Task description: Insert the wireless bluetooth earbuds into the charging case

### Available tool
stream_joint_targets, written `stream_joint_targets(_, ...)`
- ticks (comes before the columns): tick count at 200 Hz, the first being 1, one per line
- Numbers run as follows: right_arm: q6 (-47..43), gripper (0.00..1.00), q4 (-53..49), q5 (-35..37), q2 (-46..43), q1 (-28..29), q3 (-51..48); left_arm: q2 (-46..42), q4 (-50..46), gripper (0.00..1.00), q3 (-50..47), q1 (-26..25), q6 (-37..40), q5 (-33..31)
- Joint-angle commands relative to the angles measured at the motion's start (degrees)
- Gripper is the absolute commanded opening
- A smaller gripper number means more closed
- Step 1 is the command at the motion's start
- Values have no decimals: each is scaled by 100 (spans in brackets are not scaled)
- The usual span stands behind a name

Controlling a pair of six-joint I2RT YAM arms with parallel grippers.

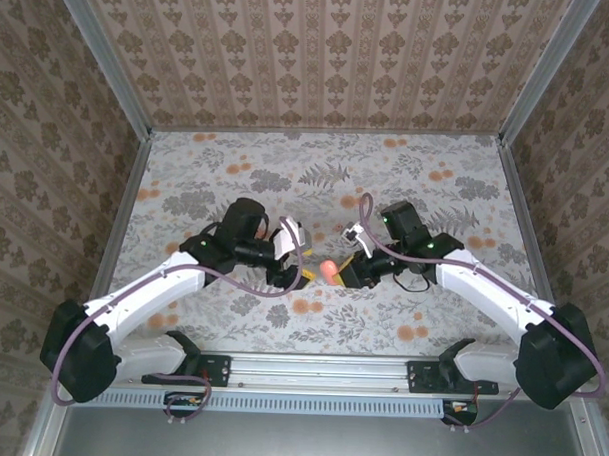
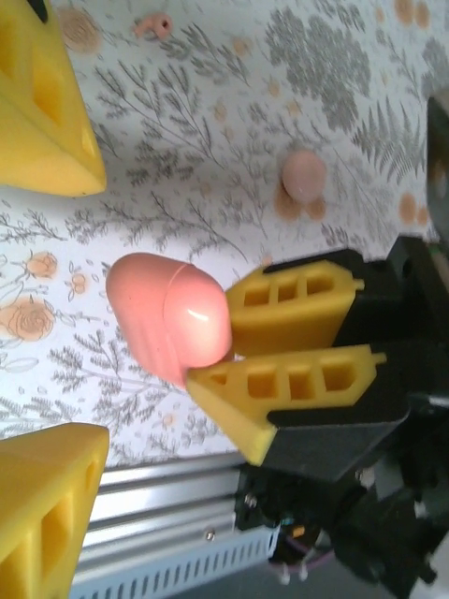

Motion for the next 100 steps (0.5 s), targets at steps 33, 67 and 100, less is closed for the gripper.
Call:
stream_joint_targets(33, -2209, 20, -1190, -802, 72, 27, 628, 8, -1164, 52, 439, -178, 1877, 783)
stream_joint_targets(67, -2509, 19, -1299, -800, 105, 170, 804, -111, -1059, 51, 332, -331, 2193, 549)
stream_joint_targets(100, -2660, 19, -1326, -757, 100, 337, 865, -21, -967, 51, 383, -328, 2089, 628)
